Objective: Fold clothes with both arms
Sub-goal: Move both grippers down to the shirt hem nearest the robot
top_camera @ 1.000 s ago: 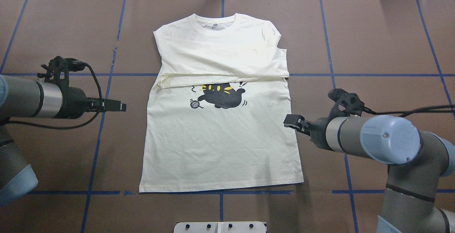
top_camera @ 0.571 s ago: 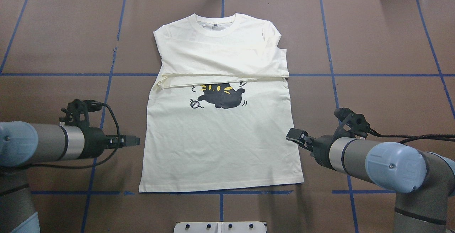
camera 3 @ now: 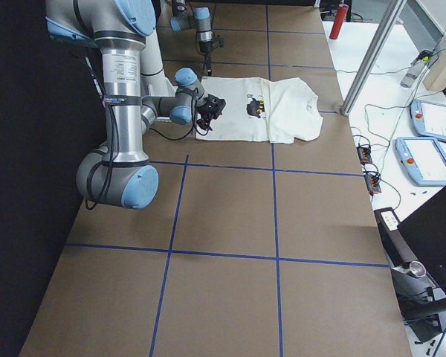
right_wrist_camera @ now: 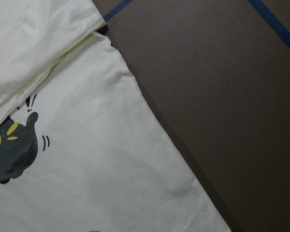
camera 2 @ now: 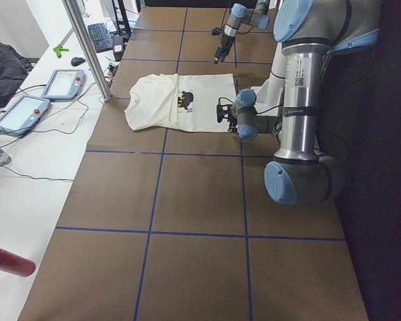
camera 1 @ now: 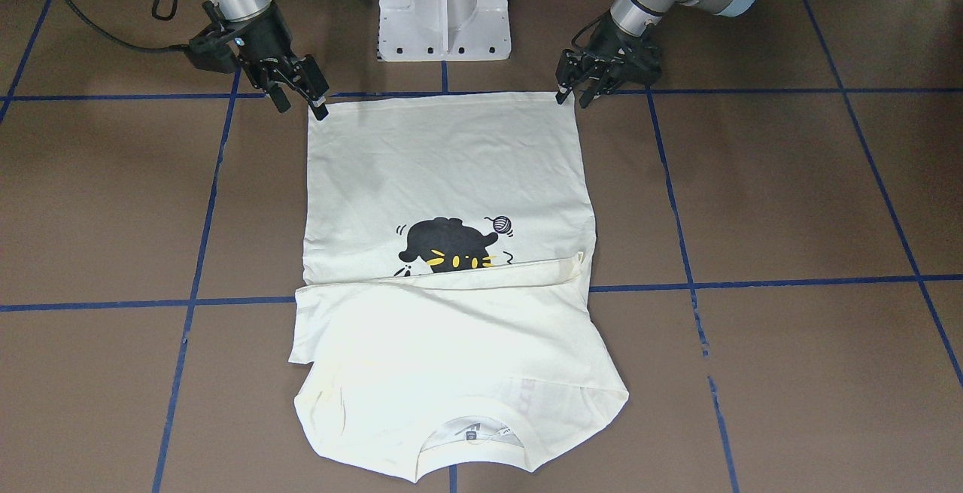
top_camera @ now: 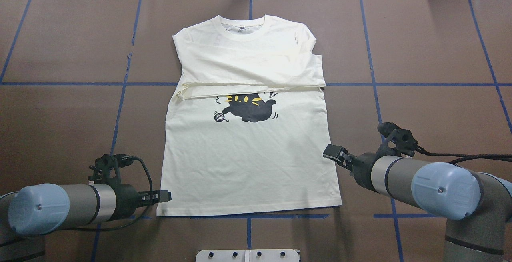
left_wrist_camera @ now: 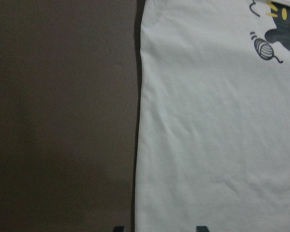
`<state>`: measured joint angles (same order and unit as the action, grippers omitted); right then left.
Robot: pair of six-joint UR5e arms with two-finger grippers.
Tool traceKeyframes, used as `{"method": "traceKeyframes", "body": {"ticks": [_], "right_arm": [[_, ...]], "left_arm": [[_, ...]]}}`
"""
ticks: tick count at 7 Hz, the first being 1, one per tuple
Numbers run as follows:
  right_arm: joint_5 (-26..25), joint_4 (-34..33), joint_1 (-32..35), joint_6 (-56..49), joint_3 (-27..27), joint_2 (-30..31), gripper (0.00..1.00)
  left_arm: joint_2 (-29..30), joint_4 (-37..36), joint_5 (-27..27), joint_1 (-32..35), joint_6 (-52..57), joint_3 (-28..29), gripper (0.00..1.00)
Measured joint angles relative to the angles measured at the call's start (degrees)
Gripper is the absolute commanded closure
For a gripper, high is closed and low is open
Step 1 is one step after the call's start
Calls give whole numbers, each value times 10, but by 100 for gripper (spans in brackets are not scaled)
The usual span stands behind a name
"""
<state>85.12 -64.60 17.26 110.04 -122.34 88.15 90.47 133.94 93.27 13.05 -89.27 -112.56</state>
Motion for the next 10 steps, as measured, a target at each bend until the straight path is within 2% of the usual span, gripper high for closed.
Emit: {"method": "traceKeyframes", "body": {"ticks": [3,4,5,8,10], "right_arm": [[-1,0,-1,0,0,0,7],[-1,0,-1,1,0,0,7],[-1,0,-1,1,0,0,7],[-3,0,-1,3,0,4,6],[-6,0,-2,6,0,8,6]], "left_arm": [[0,-13,-16,-22,-7,1,44],[0,-14,-18,-26,-7,1,47],[0,-15,-18,-28,-7,1,56],[0,-15,-22,-32,-10,2,59],[-1,-15,-31,-35,-10,2,57]]}}
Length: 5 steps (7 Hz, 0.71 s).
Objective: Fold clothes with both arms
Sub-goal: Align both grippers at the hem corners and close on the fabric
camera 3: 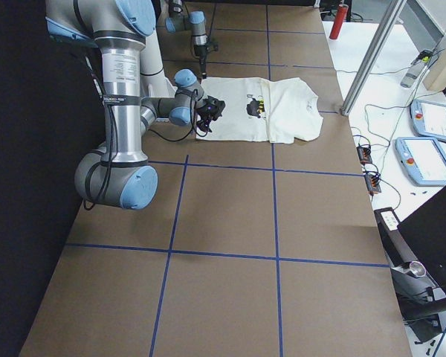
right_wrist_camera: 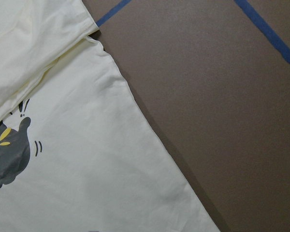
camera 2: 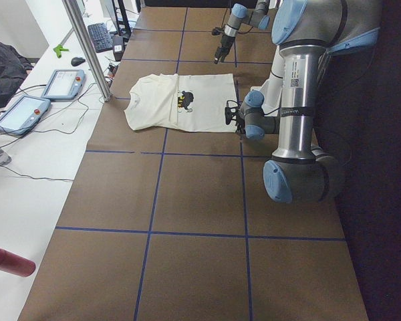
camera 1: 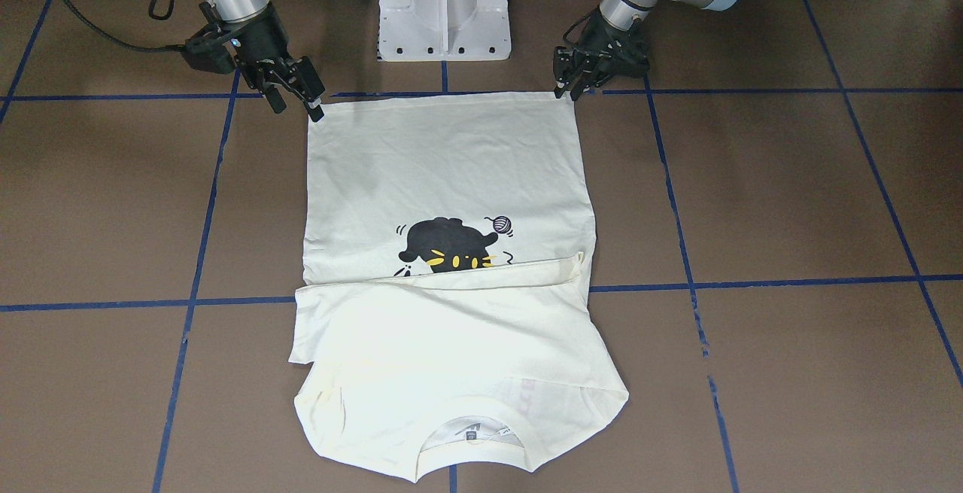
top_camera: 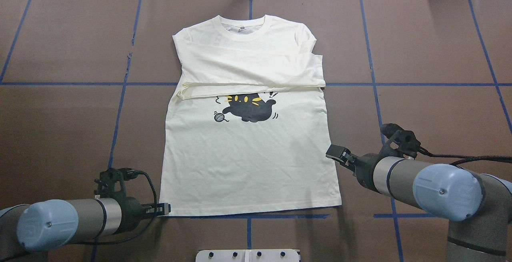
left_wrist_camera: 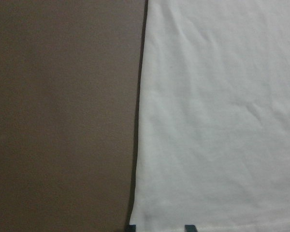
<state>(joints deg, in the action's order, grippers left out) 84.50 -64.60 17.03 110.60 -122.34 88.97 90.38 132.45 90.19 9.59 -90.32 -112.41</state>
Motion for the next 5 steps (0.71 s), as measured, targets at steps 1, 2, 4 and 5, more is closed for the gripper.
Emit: {"method": "traceKeyframes", "body": {"ticks": [1,2,4,5], "right_arm": [[-1,0,-1,0,0,0,6],[-2,0,-2,1,0,1,6],[-4,0,-4,1,0,1,6],[-5,0,-4,1,0,1,6]], "left_arm": [[0,-6,-2,0,0,-2,57],[0,-20,-2,-1,1,-8,57],[0,-43,-2,-4,1,-19,57],[0,-49,-2,-8,1,-19,57]]}}
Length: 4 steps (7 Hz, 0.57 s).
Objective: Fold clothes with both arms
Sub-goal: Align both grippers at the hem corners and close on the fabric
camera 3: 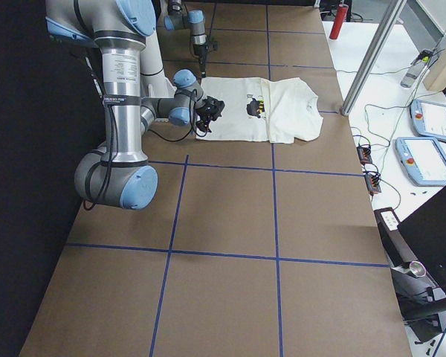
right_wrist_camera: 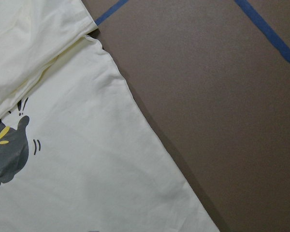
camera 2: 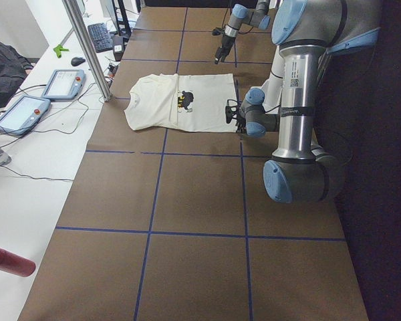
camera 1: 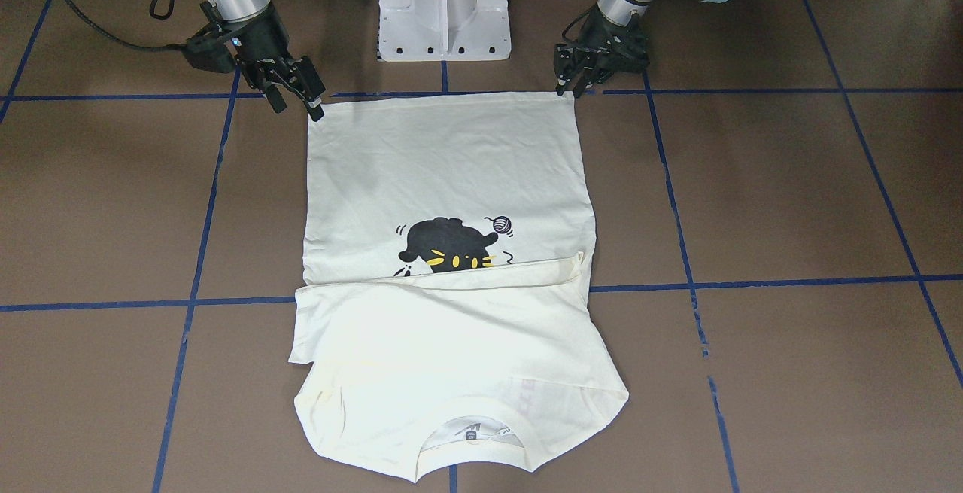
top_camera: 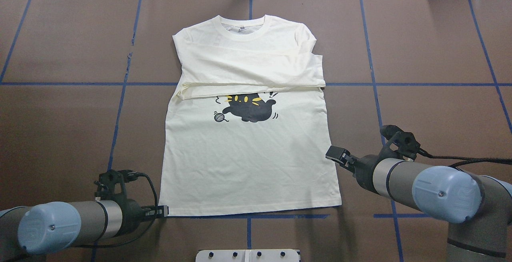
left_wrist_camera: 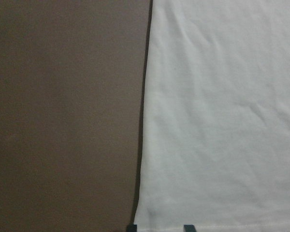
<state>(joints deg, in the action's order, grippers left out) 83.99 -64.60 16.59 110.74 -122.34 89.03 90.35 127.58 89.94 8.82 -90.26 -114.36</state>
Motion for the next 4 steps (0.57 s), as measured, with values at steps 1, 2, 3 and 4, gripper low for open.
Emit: {"method": "traceKeyframes", "body": {"ticks": [1,2,3,4], "right_arm": [[-2,0,-1,0,0,0,6],[-3,0,-2,0,0,0,6],[-5,0,-4,0,0,0,6],[-9,0,-6,0,0,0,6]], "left_arm": [[0,-6,0,-4,0,0,57],[0,-9,-1,-7,0,0,57],[1,-10,-1,-8,0,0,57],[1,-10,-1,-9,0,0,57]]}}
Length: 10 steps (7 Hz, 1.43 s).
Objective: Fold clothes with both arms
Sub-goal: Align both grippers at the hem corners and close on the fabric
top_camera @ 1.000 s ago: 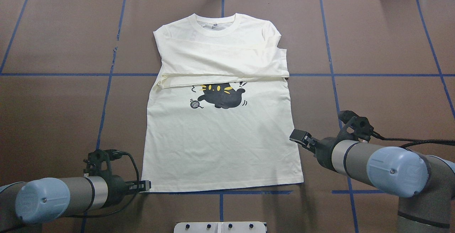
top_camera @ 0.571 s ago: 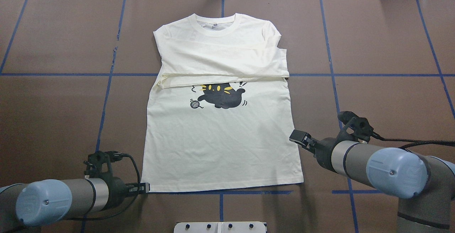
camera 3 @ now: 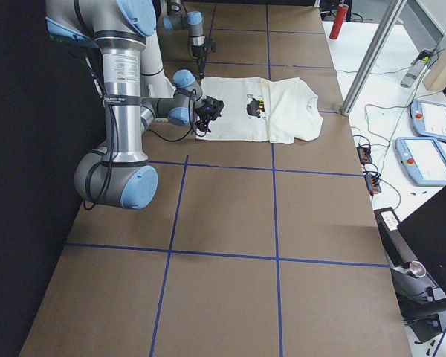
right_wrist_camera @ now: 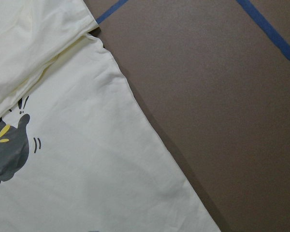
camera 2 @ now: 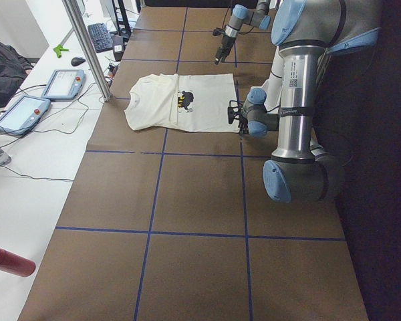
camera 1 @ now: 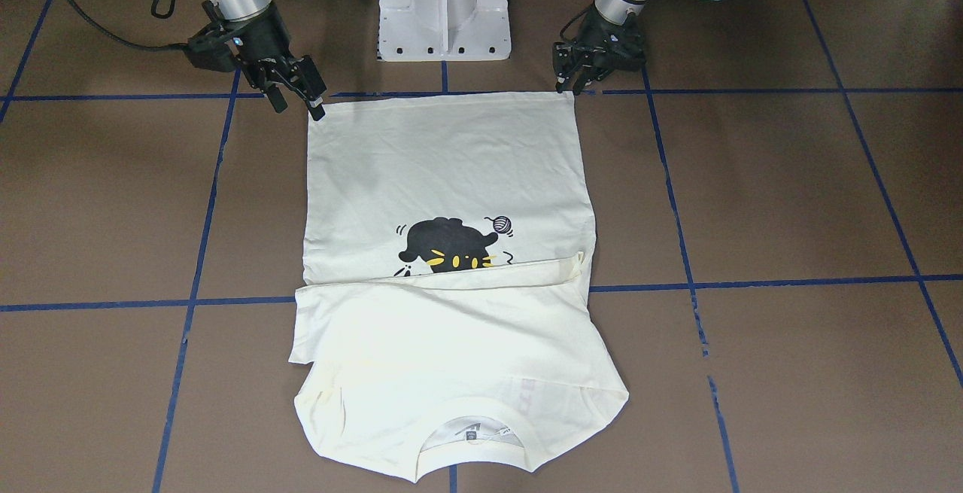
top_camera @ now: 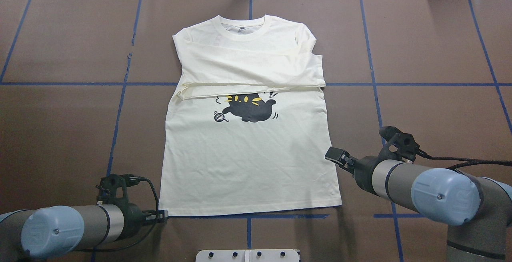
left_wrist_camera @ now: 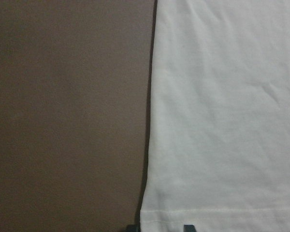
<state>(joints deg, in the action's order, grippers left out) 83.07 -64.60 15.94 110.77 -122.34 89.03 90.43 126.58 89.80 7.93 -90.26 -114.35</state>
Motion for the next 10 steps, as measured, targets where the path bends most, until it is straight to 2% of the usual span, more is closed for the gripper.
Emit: {"method": "traceKeyframes", "body": {"ticks": [5,7,9,10], "right_arm": [[-13,0,-10,8,0,0,6],[-16,0,-13,11,0,0,6],[-17,1,-13,11,0,0,6],[-17,1,-13,11,0,-1,6]], "left_arm": [[1,0,-1,0,-1,0,54],[0,0,0,0,-1,1,62],[0,0,0,0,-1,1,65],[1,0,0,0,-1,1,71]]}}
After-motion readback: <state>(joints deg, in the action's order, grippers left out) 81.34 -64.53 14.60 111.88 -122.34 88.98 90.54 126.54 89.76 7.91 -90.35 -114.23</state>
